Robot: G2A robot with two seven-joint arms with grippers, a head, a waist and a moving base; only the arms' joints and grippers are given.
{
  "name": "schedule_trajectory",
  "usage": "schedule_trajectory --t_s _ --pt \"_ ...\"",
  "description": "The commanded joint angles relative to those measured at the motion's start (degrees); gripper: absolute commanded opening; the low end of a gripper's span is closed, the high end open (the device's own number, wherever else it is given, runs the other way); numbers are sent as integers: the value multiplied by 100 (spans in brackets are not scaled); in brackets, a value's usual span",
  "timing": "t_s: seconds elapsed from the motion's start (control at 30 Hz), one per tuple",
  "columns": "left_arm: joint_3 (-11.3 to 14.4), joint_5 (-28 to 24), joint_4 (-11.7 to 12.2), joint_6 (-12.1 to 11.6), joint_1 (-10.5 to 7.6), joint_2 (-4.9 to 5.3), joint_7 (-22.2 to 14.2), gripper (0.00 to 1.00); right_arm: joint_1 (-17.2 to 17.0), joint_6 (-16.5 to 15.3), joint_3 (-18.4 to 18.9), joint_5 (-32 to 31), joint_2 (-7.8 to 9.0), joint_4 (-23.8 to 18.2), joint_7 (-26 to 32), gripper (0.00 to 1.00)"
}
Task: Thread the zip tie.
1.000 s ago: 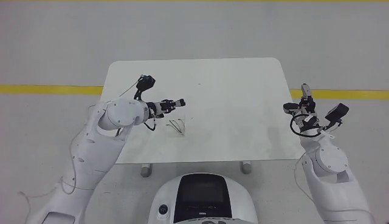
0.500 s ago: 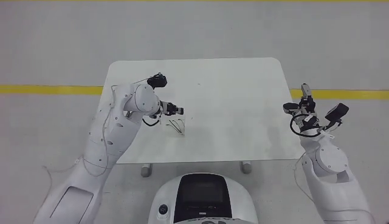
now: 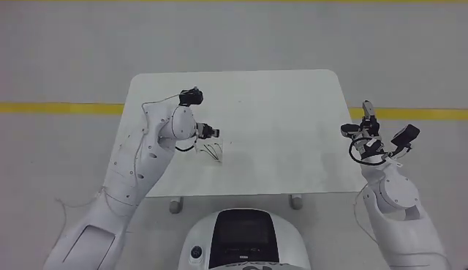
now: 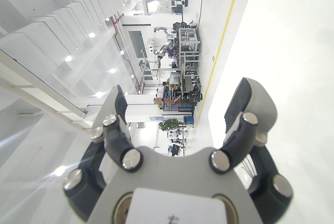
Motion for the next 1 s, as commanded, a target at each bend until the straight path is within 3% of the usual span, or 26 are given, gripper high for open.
schedule_trajectory --t_s 0.0,0.2,0.23,0.97 --pt "-43 132 31 -2 67 -98 4 100 0 0 0 0 0 0 0 100" --pt "-553 400 126 -2 358 -594 4 100 0 0 0 0 0 0 0 100" --pt "-575 451 119 -2 369 -620 4 100 0 0 0 0 0 0 0 100" --pt "-575 451 119 -2 369 -620 4 100 0 0 0 0 0 0 0 100"
